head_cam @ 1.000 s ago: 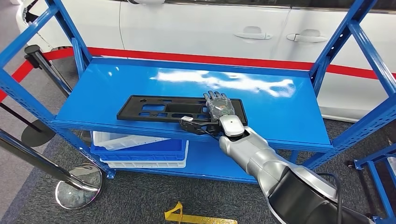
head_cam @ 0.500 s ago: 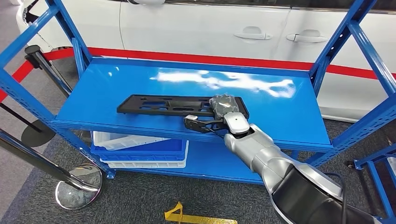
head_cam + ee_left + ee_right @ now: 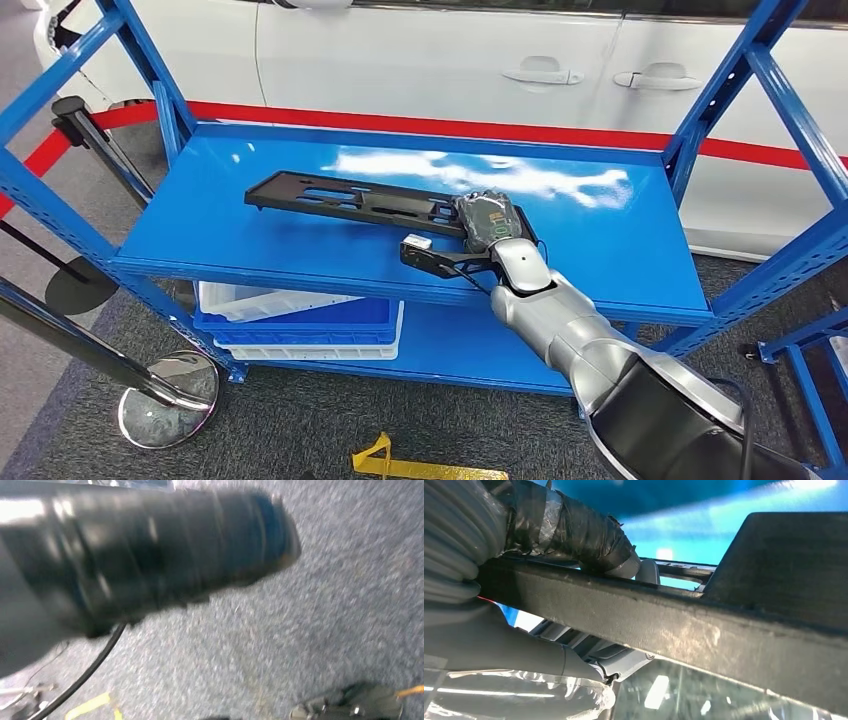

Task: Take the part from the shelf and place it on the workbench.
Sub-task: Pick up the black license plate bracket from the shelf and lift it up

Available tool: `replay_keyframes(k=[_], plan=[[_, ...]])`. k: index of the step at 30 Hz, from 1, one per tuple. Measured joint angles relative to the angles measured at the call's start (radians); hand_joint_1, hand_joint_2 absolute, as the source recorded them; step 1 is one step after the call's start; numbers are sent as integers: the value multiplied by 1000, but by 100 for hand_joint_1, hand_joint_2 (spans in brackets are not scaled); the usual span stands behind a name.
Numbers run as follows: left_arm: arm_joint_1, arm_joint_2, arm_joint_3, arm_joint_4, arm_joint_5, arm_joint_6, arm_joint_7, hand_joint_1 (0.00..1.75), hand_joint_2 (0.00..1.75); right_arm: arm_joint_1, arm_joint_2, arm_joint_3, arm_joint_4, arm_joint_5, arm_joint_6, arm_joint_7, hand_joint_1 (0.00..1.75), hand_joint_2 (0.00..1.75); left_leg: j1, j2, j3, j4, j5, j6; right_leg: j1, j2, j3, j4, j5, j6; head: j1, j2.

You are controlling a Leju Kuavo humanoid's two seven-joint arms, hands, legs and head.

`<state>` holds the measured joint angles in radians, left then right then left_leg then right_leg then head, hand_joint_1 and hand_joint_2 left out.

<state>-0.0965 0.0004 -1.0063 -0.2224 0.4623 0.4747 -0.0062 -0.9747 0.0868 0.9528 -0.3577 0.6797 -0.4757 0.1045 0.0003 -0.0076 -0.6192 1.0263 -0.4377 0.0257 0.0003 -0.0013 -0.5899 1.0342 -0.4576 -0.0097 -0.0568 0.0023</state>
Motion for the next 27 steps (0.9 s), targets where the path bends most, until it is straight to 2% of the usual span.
replay_keyframes(k=[3, 7, 13, 19, 23, 27], plan=[[-1, 0, 0, 0, -12, 67, -28, 0, 0, 1, -5, -2, -21, 47, -69, -8, 175, 175, 0, 0, 0, 0, 0, 0, 0, 0, 0, 0, 0, 0, 0, 0], [1, -1, 0, 0, 35, 100, -46, 0, 175, 12, -20, -11, -103, 160, -166, 12, 175, 175, 0, 0, 0, 0, 0, 0, 0, 0, 0, 0, 0, 0, 0, 0], [4, -8, 2, 0, 90, 148, -117, 0, 175, 107, -63, -89, -425, 341, -196, 66, 175, 175, 0, 0, 0, 0, 0, 0, 1, -1, 0, 0, 0, 0, 0, 0], [6, -8, 9, 0, 122, 145, -159, 0, 175, 238, -118, -166, -852, 513, -191, 91, 175, 175, 0, 0, 0, 0, 0, 0, 0, 0, 0, 0, -1, 0, 0, 0], [9, -9, 25, 0, 176, 84, -150, 0, 175, 285, -171, -186, -1084, 561, -95, 92, 175, 175, 0, 0, 0, 0, -1, 0, 0, 0, 0, 0, -1, 0, 0, 0], [9, -10, 41, 0, 201, 62, -150, 0, 175, 324, -213, -187, -1232, 541, -77, 82, 175, 175, 0, 0, 1, 0, 0, 0, 0, 0, 0, -1, -1, 0, 0, 0]])
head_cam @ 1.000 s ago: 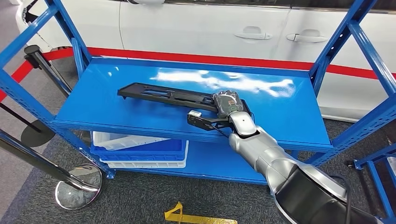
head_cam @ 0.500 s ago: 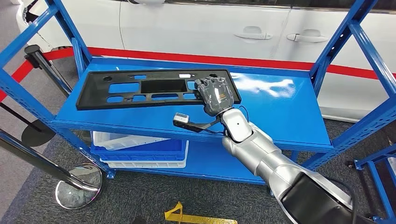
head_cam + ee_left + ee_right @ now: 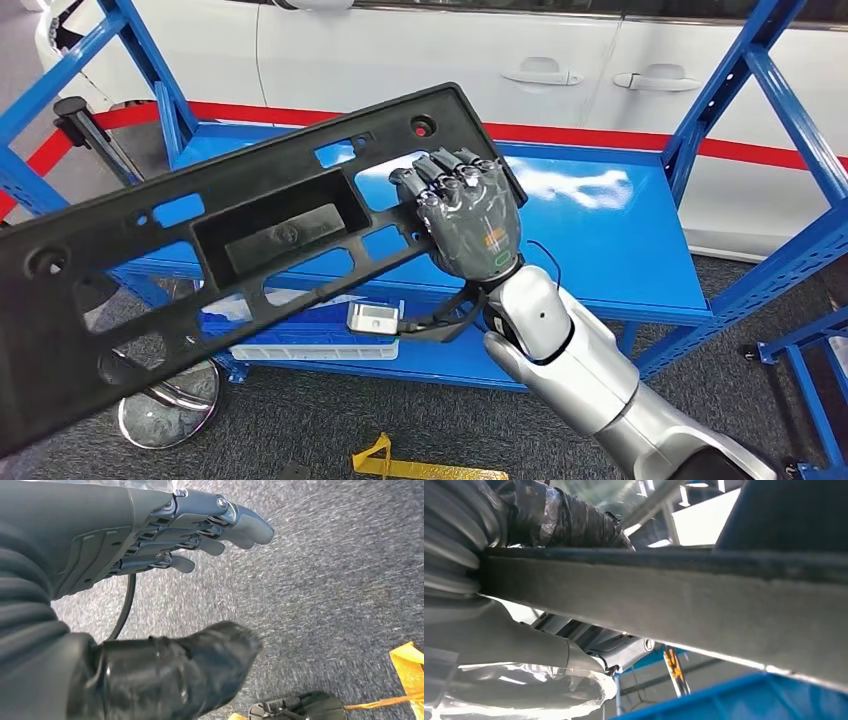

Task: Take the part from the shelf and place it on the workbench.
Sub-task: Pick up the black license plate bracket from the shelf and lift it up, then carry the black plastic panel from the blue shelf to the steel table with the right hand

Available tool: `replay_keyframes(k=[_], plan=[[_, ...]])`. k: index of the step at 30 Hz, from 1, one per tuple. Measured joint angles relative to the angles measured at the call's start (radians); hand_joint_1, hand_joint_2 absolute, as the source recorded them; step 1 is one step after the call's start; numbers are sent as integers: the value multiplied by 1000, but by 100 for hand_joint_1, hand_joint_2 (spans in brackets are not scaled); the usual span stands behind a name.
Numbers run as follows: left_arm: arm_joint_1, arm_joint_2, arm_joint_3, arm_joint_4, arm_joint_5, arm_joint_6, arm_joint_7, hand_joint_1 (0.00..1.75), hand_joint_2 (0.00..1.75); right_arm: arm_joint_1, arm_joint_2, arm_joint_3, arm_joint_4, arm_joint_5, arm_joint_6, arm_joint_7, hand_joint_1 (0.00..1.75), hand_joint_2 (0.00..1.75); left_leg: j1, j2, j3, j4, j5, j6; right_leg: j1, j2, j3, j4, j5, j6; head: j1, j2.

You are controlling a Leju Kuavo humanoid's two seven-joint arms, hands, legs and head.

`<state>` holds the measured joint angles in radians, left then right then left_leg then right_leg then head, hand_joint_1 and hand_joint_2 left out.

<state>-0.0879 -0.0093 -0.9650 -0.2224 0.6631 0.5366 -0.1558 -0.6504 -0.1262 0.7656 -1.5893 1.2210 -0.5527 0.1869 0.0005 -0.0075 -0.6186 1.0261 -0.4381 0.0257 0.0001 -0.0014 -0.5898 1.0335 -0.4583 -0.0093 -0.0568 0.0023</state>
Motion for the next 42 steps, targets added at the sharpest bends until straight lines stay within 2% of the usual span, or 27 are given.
replay_keyframes(k=[8, 15, 19, 20, 21, 24, 25, 26, 27, 29, 30, 31, 34, 35, 36, 37, 39, 40, 41, 42], plan=[[0, -32, 21, 0, 25, -91, 80, 0, 175, 170, -71, 0, -220, -223, 27, -66, 175, 175, -4, -1, 0, 1, -2, 1, -2, 0, 1, -1, 0, 1, 0, 0], [-1, -47, 23, 0, 25, -99, 92, 0, 175, 224, -102, 0, -334, -247, 45, -71, 175, 175, -9, -1, -1, 5, -7, 10, -6, 0, 2, -2, -2, 6, -1, 0], [-2, -51, 23, 0, 24, -103, 101, 0, 175, 232, -113, -1, -365, -261, 53, -70, 175, 175, -8, 0, 3, -4, 3, 21, -8, 0, 5, -4, 1, 18, -1, 0], [-3, -53, 23, 0, 22, -106, 108, 0, 175, 235, -116, -1, -372, -274, 58, -71, 175, 175, -5, 1, 7, -13, 9, 25, -8, 0, 4, 3, -9, 21, 0, 0], [-4, -54, 23, 0, 18, -109, 116, 0, 175, 241, -120, -3, -380, -289, 63, -72, 175, 175, -1, 3, 10, -23, 15, 29, -8, 1, -5, 29, -32, 25, 1, 0], [-6, -57, 23, 0, 6, -114, 130, 0, 175, 275, -134, -8, -410, -319, 77, -73, 175, 175, 1, 3, 9, -30, 22, 34, -14, 1, -69, 196, -136, 34, 5, 0], [-6, -57, 23, 0, 1, -111, 129, 0, 175, 288, -140, -9, -422, -320, 82, -72, 175, 175, 1, 3, 7, -29, 23, 33, -17, 1, -84, 239, -150, 38, 5, 0], [-6, -58, 23, 0, -4, -104, 128, 0, 175, 300, -145, -10, -435, -317, 88, -68, 175, 175, 2, 3, 4, -27, 24, 31, -22, 1, -83, 250, -146, 42, 5, 0], [-6, -58, 23, 0, -10, -94, 124, 0, 175, 310, -150, -12, -449, -309, 95, -61, 175, 175, 3, 3, 1, -24, 25, 29, -28, 1, -64, 223, -124, 47, 5, 0], [-7, -62, 23, 0, -23, -70, 114, 0, 175, 326, -159, -16, -478, -285, 110, -41, 175, 175, 5, 3, -9, -13, 26, 21, -40, 2, 7, 101, -74, 57, 5, 0], [-8, -65, 23, 0, -30, -58, 107, 0, 175, 336, -163, -20, -496, -271, 118, -31, 175, 175, 6, 1, -15, -6, 27, 14, -40, 6, 34, 53, -55, 56, 4, 0], [-9, -69, 23, 0, -37, -49, 101, 0, 175, 347, -166, -24, -513, -260, 122, -22, 175, 175, 6, -1, -20, 0, 28, 6, -39, 10, 47, 25, -49, 53, 4, 0], [-10, -84, 22, 0, -63, -36, 85, 0, 175, 379, -173, -36, -554, -237, 123, -9, 175, 175, 9, -6, -32, 7, 39, -17, -30, 17, 35, 21, -39, 25, 3, 0], [-10, -89, 21, 0, -72, -38, 84, 0, 175, 387, -174, -37, -564, -234, 121, -8, 175, 175, 12, -6, -39, 14, 32, -22, -28, 16, 27, 21, -32, 14, 3, 0], [-10, -93, 18, 0, -78, -43, 86, 0, 175, 394, -174, -38, -572, -235, 116, -7, 175, 175, 15, -4, -52, 34, 8, -25, -26, 15, 19, 20, -25, 4, 2, 0], [-10, -95, 16, 0, -82, -53, 91, 0, 175, 400, -174, -39, -579, -243, 109, -9, 175, 175, 17, -2, -70, 72, -31, -26, -24, 13, 10, 18, -16, -5, 1, 0], [-11, -98, 10, 0, -86, -75, 104, 0, 175, 412, -174, -39, -592, -284, 82, -21, 175, 175, 17, 0, -112, 190, -123, -25, -16, 10, -11, 19, 0, -17, 0, 0], [-11, -99, 9, 0, -85, -86, 111, 0, 175, 416, -174, -39, -596, -318, 64, -32, 175, 175, 15, 0, -124, 244, -151, -23, -11, 9, -23, 20, 9, -21, -1, 0], [-12, -99, 8, 0, -82, -95, 117, 0, 175, 420, -174, -39, -600, -353, 47, -45, 175, 175, 12, 0, -120, 272, -158, -18, -5, 8, -36, 20, 18, -23, -2, 0], [-12, -99, 8, 0, -77, -102, 124, 0, 175, 422, -174, -39, -602, -387, 34, -57, 175, 175, 7, 0, -99, 268, -147, -11, -1, 7, -49, 21, 27, -26, -3, 0]])
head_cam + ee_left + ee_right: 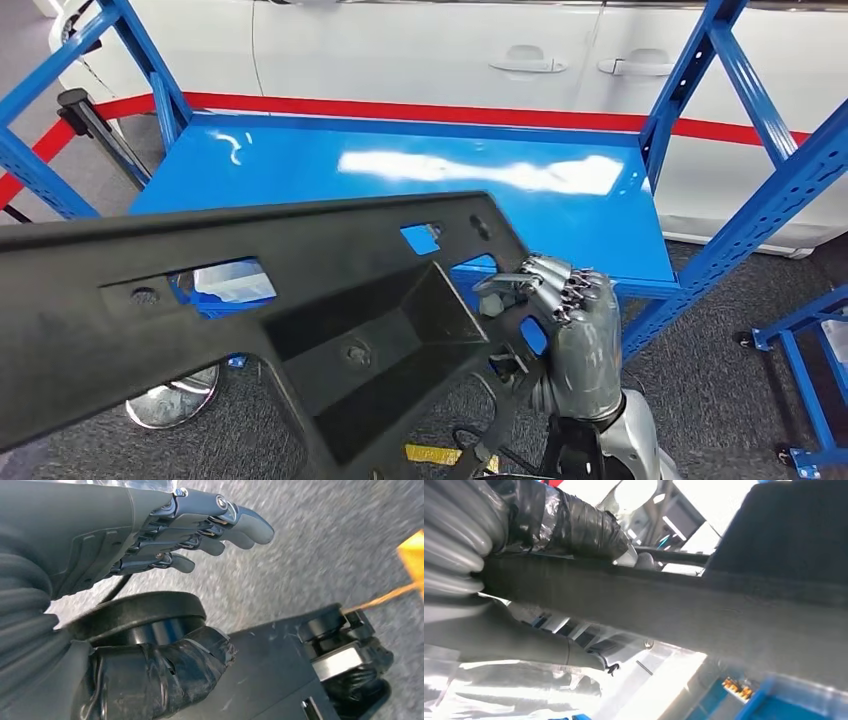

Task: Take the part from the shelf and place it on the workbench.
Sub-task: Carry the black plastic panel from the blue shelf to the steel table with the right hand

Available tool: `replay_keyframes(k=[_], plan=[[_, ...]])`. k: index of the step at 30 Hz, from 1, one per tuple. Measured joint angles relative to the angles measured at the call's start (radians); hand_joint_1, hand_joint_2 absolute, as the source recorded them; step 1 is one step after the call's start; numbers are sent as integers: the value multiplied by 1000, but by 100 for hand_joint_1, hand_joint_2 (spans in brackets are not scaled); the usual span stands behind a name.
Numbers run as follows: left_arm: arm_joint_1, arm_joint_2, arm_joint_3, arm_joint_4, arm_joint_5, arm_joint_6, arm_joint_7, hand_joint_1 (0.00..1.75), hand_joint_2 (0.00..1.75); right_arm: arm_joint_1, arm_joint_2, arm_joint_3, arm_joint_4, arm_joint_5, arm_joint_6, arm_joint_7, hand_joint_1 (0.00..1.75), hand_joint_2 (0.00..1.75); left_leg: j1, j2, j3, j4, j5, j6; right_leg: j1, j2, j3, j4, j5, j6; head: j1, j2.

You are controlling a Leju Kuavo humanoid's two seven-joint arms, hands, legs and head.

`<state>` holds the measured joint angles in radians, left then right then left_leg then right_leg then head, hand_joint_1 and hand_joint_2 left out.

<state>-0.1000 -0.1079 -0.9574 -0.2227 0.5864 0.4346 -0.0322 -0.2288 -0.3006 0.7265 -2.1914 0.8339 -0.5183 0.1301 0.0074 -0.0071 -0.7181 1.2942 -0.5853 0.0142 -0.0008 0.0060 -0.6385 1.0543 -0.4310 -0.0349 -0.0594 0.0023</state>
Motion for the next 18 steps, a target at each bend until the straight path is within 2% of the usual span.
replay_keyframes(k=[1, 3, 4, 5, 7, 8, 9, 10, 12, 13, 14, 15, 16, 17, 18], plan=[[-1, 0, 0, 0, 6, -5, 7, 0, 175, 2, 0, 0, -1, -32, -9, -12, 175, 175, -7, 0, 40, -40, 22, 8, 3, 0, -13, 0, 10, -1, -2, 0], [-4, 1, 0, 0, 15, -10, 18, 0, 175, 5, 0, 0, -2, -82, -20, -36, 175, 175, -25, 3, 147, -177, 47, 28, 6, -1, -32, 1, 28, 0, -9, 0], [-7, 2, 0, 0, 16, -12, 22, 0, 175, 7, 0, -1, -2, -100, -24, -47, 175, 175, -32, 5, 185, -232, 52, 34, 6, -3, -36, -1, 37, 3, -13, 0], [-9, 3, 0, 0, 17, -12, 23, 0, 175, 8, 0, -1, -2, -112, -27, -56, 175, 175, -38, 7, 205, -268, 51, 39, 4, -5, -38, -3, 45, 8, -20, 0], [-10, 3, 0, 0, 17, -9, 18, 0, 175, 8, 0, -3, -1, -129, -29, -69, 175, 175, -41, 8, 203, -286, 68, 44, 1, -10, -36, -12, 62, 17, -39, 0], [-10, 3, 0, 0, 17, -5, 12, 0, 175, 8, 0, -3, 0, -137, -30, -76, 175, 175, -39, 9, 201, -296, 81, 47, -1, -10, -38, -13, 61, 21, -51, 0], [-10, 3, 0, 0, 17, -1, 6, 0, 175, 8, 0, -4, 1, -146, -31, -82, 175, 175, -37, 11, 197, -305, 96, 51, -1, -9, -43, -4, 44, 26, -62, 0], [-10, 3, 0, 0, 17, 2, 0, 0, 175, 9, 0, -5, 3, -154, -32, -88, 175, 175, -34, 13, 190, -314, 112, 54, -1, -8, -53, 23, 7, 31, -70, 0], [-11, 1, -1, 0, 12, 3, 9, 0, 175, 9, 0, -6, 9, -174, -34, -100, 175, 175, -31, 14, 164, -319, 139, 58, -7, -7, -78, 129, -95, 42, -85, 0], [-11, -2, -1, 0, 6, 2, 24, 0, 175, 9, 0, -7, 12, -186, -34, -108, 175, 175, -31, 15, 148, -318, 150, 57, -11, -7, -87, 188, -129, 47, -93, 0], [-11, -5, -2, 0, 0, 0, 44, 0, 175, 9, 0, -7, 17, -199, -34, -115, 175, 175, -30, 15, 132, -316, 162, 54, -16, -7, -86, 230, -138, 53, -101, 0], [-11, -9, -5, 0, -6, -2, 62, 0, 175, 8, 1, -7, 23, -212, -34, -123, 175, 175, -27, 15, 113, -312, 173, 50, -21, -7, -72, 244, -126, 60, -111, 0], [-12, -13, -9, 0, -9, -2, 77, 0, 175, 5, 2, -7, 29, -224, -34, -130, 175, 175, -23, 15, 93, -306, 183, 45, -27, -7, -40, 222, -101, 67, -120, 0], [-12, -16, -13, 0, -11, -2, 86, 0, 175, 2, 3, -7, 35, -233, -34, -136, 175, 175, -19, 15, 73, -296, 192, 38, -33, -7, 7, 171, -82, 75, -124, 0], [-13, -18, -16, 0, -11, 0, 90, 0, 175, -1, 4, -7, 40, -241, -34, -140, 175, 175, -16, 14, 54, -285, 200, 30, -35, -6, 58, 103, -81, 82, -126, 0]])
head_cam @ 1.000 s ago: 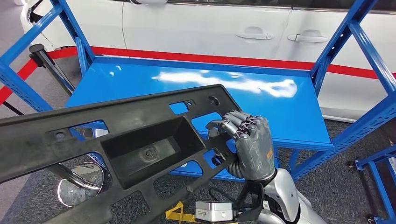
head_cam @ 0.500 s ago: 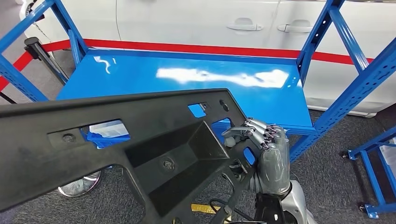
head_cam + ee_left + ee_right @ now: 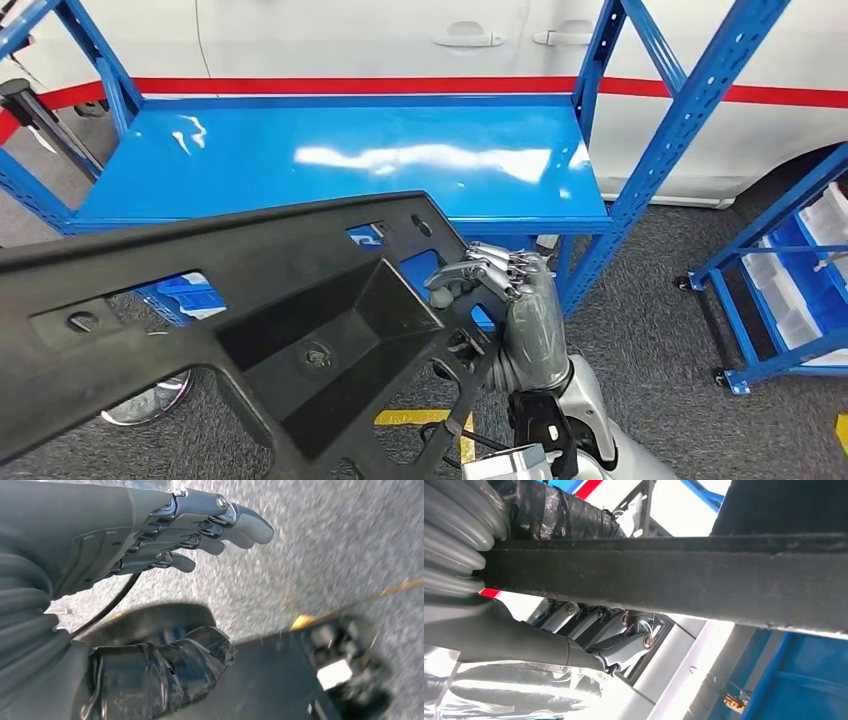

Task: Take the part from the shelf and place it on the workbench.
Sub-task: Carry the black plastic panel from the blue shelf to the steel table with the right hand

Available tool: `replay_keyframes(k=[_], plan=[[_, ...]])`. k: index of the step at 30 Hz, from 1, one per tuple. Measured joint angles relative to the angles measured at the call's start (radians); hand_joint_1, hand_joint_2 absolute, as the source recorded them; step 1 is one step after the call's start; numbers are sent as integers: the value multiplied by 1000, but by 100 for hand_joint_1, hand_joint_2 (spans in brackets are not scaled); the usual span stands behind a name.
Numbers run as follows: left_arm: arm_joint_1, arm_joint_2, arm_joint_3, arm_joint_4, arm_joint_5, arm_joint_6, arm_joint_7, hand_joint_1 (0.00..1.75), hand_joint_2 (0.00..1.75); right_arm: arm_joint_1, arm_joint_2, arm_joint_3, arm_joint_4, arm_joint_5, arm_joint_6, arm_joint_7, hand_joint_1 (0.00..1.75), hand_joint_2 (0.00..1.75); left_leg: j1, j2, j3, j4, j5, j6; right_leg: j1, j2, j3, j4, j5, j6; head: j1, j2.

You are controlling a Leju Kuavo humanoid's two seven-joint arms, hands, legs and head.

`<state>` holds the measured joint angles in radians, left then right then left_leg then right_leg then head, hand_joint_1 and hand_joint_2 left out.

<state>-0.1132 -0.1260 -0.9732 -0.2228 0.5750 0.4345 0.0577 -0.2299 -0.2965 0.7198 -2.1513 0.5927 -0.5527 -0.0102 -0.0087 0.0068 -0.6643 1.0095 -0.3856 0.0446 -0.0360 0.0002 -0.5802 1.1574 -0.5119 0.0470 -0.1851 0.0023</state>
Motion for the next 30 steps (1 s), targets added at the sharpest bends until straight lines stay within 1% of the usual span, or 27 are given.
replay_keyframes(k=[1, 2, 3, 5, 6, 7, 9, 10, 11, 12, 13, 14, 15, 16, 17, 18, 19, 20, 21, 22, 23, 25, 26, 27, 28, 29, 30], plan=[[0, -1, -2, 0, 2, 3, 0, 0, 175, -2, 1, 0, 4, -9, -1, -5, 175, 175, 2, -1, -13, 11, 6, -8, 1, 3, 37, -52, -5, -2, -1, 0], [-2, -2, -2, 0, 6, 7, -2, 0, 175, -4, 3, 0, 8, -24, -1, -12, 175, 175, 2, -3, -21, 21, 12, -15, 3, 7, 57, -87, -18, -8, -1, 0], [-6, -2, -2, 0, 14, 11, -3, 0, 175, -6, 5, 0, 13, -46, 0, -22, 175, 175, 3, -6, -26, 26, 19, -21, 8, 10, 60, -99, -25, -18, -2, 0], [-32, 0, -3, -1, 30, 13, 5, 0, 175, -16, 11, 0, 27, -94, 4, -51, 175, 175, 9, -10, -33, 31, 27, -33, 12, 8, 43, -95, -12, -43, -5, 0], [-51, 2, -2, -1, 36, 9, 13, 0, 175, -24, 17, 0, 36, -113, 6, -63, 175, 175, 12, -12, -42, 42, 11, -38, 14, 4, 33, -94, -1, -54, -7, 0], [-70, 5, -2, -1, 39, 4, 21, 0, 175, -32, 22, 0, 44, -125, 8, -72, 175, 175, 14, -12, -55, 69, -24, -43, 15, 0, 20, -96, 12, -64, -8, 0], [-102, 9, -2, -1, 44, -4, 35, 0, 175, -44, 33, 1, 58, -141, 9, -84, 175, 175, 15, -11, -85, 177, -130, -46, 19, -3, -10, -97, 40, -74, -12, 0], [-114, 12, -2, -2, 47, -8, 42, 0, 175, -51, 38, 2, 66, -152, 8, -90, 175, 175, 15, -11, -95, 240, -169, -46, 23, -3, -26, -96, 54, -77, -14, 0], [-124, 16, -2, -2, 51, -11, 50, 0, 175, -58, 43, 3, 75, -167, 8, -99, 175, 175, 14, -12, -98, 292, -187, -43, 27, -3, -44, -96, 68, -79, -17, 0], [-132, 19, -2, -2, 54, -15, 58, 0, 175, -65, 48, 4, 85, -182, 8, -107, 175, 175, 12, -12, -89, 319, -184, -38, 31, -3, -63, -96, 82, -81, -19, 0], [-141, 21, -2, -2, 57, -18, 66, 0, 175, -71, 53, 5, 96, -197, 7, -116, 175, 175, 7, -12, -63, 310, -163, -31, 33, -3, -81, -96, 96, -81, -22, 0], [-150, 23, -2, -2, 59, -20, 74, 0, 175, -76, 57, 6, 105, -209, 7, -125, 175, 175, 1, -12, -19, 268, -138, -23, 35, -3, -98, -95, 109, -81, -25, 0], [-160, 25, -2, -2, 59, -22, 81, 0, 175, -80, 61, 6, 113, -218, 7, -132, 175, 175, -7, -12, 38, 198, -130, -14, 36, -3, -112, -96, 122, -80, -26, 0], [-170, 26, -2, -2, 60, -23, 89, 0, 175, -83, 65, 7, 122, -227, 6, -139, 175, 175, -14, -12, 97, 117, -134, -6, 36, -4, -122, -97, 134, -78, -28, 0], [-179, 27, -2, -2, 60, -23, 95, 0, 175, -87, 69, 8, 130, -234, 6, -144, 175, 175, -19, -12, 136, 56, -143, -1, 35, -6, -124, -100, 145, -75, -29, 0], [-187, 28, -2, -2, 60, -24, 101, 0, 175, -90, 73, 8, 138, -241, 6, -149, 175, 175, -23, -12, 159, 15, -153, 3, 33, -8, -124, -106, 156, -70, -33, 0], [-193, 29, -2, -2, 61, -24, 106, 0, 175, -94, 76, 8, 147, -248, 6, -154, 175, 175, -25, -12, 164, -2, -149, 7, 31, -9, -122, -114, 168, -65, -39, 0], [-197, 30, -2, -2, 62, -24, 111, 0, 175, -97, 79, 9, 154, -254, 6, -158, 175, 175, -24, -12, 160, -10, -133, 10, 31, -8, -120, -121, 178, -60, -45, 0], [-200, 30, -2, -2, 62, -24, 115, 0, 175, -99, 82, 9, 162, -262, 5, -163, 175, 175, -22, -10, 159, -23, -117, 15, 31, -7, -123, -123, 176, -55, -52, 0], [-204, 30, -2, -2, 63, -24, 119, 0, 175, -101, 83, 9, 169, -270, 4, -168, 175, 175, -20, -8, 154, -34, -98, 18, 32, -5, -130, -111, 153, -52, -55, 0], [-207, 29, -2, -2, 64, -24, 123, 0, 175, -102, 84, 9, 177, -278, 4, -173, 175, 175, -17, -6, 144, -43, -80, 21, 32, -3, -141, -78, 111, -48, -56, 0], [-214, 29, -2, -3, 64, -24, 129, 0, 175, -105, 87, 9, 192, -295, 3, -183, 175, 175, -16, -4, 114, -44, -53, 23, 29, -2, -167, 36, 10, -41, -58, 0], [-216, 28, -2, -4, 64, -24, 131, 0, 175, -106, 88, 9, 198, -300, 3, -186, 175, 175, -16, -3, 95, -41, -40, 22, 27, -2, -176, 99, -17, -37, -58, 0], [-217, 28, -2, -4, 64, -24, 133, 0, 175, -106, 89, 9, 204, -304, 3, -188, 175, 175, -15, -2, 76, -38, -29, 20, 24, -2, -174, 139, -17, -33, -58, 0], [-218, 28, -2, -4, 65, -24, 134, 0, 175, -105, 90, 9, 210, -306, 2, -189, 175, 175, -14, 0, 57, -32, -18, 18, 22, -2, -160, 156, -1, -30, -58, 0], [-218, 28, -2, -4, 65, -24, 135, 0, 175, -106, 90, 9, 215, -308, 2, -191, 175, 175, -11, 0, 36, -25, -8, 14, 19, -2, -125, 130, 28, -26, -58, 0], [-219, 28, -2, -4, 65, -24, 135, 0, 175, -106, 91, 9, 221, -309, 2, -193, 175, 175, -9, 1, 18, -15, 0, 10, 16, -3, -79, 72, 40, -23, -58, 0]])
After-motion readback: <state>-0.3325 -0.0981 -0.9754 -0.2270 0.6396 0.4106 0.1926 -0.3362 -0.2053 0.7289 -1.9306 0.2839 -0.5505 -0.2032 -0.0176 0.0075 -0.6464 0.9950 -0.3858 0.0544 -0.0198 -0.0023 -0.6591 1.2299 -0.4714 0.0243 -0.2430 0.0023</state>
